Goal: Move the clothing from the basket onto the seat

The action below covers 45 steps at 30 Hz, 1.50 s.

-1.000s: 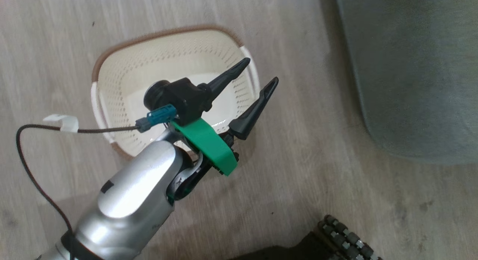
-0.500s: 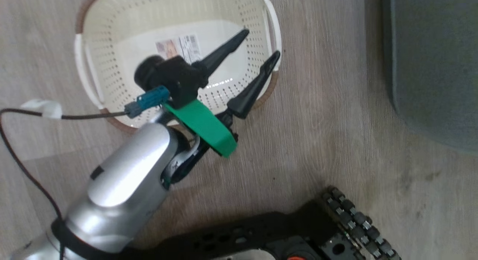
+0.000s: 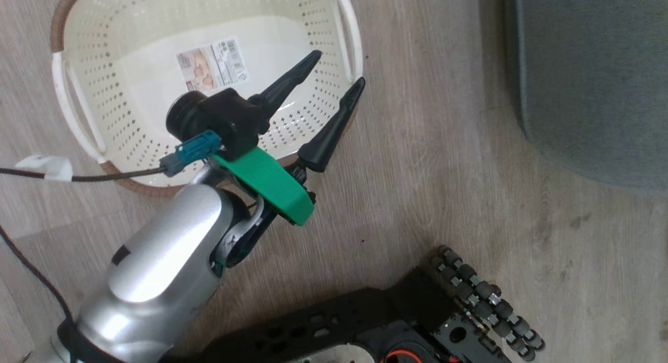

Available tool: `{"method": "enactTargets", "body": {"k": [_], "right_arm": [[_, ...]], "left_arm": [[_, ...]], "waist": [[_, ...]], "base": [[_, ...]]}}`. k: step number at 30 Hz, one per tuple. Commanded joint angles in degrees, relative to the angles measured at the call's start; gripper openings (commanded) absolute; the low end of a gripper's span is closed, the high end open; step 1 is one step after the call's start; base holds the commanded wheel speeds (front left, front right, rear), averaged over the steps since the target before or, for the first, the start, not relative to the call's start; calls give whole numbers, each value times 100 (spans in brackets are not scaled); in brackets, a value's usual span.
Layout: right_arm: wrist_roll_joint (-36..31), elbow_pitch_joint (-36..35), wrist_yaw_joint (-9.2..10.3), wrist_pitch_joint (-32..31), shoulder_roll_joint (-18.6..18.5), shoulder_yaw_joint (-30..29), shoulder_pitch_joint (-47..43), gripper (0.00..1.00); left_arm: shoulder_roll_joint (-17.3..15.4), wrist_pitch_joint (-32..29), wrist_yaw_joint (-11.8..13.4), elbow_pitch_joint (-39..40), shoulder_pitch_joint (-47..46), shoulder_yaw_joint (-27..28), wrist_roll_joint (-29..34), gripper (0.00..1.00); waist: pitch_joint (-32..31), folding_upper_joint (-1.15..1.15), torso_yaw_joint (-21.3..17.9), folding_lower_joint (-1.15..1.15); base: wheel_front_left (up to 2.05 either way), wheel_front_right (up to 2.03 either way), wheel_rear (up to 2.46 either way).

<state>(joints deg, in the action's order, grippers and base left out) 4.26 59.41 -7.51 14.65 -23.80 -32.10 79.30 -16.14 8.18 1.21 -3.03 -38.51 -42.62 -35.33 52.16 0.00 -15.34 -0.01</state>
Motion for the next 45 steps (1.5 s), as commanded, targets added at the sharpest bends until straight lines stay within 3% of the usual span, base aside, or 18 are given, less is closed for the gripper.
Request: {"method": "enactTargets", "body": {"k": [1, 10, 15, 20, 24, 32, 38, 45], "right_arm": [[-116, -89, 2, 33, -64, 151, -264, 100], [-51, -433, 2, 34, 13, 1302, -1483, 100], [629, -1250, 2, 34, 40, 1855, -2957, 100], [1095, -2226, 2, 34, 64, 1868, -4048, 100], [1223, -3081, 2, 34, 329, 1918, -4989, 100], [848, -4328, 2, 34, 1270, 2332, -6517, 100], [425, -4564, 2, 35, 1765, 2623, -7126, 100], [153, -4367, 2, 35, 2016, 2677, -7413, 100]], "left_arm": [[-60, 70, 21, 171, 97, 127, -59, 100], [202, 379, -128, -247, 225, 179, -322, 100], [375, 604, -271, -692, 559, 356, -518, 100], [533, 670, -311, -1014, 899, 627, -542, 100], [693, 679, -246, -1069, 1236, 1160, -409, 100], [797, 681, -108, -1309, 1987, 2311, 252, 100], [820, 681, -71, -1480, 2445, 3238, 758, 100], [987, 681, -300, -1645, 2787, 3880, 1189, 100]], "waist": [[-198, 0, -99, 1], [-1079, 0, -138, 1], [-1973, 0, 7, 1], [-2671, 0, 310, 1], [-3169, 0, 636, 1], [-4061, 0, 1330, 1], [-4548, 0, 1631, 1], [-4824, 0, 1782, 1]], "base": [[0, 0, 0], [0, 0, 0], [0, 0, 0], [0, 0, 0], [0, 0, 0], [0, 0, 0], [0, 0, 0], [0, 0, 0]]}}
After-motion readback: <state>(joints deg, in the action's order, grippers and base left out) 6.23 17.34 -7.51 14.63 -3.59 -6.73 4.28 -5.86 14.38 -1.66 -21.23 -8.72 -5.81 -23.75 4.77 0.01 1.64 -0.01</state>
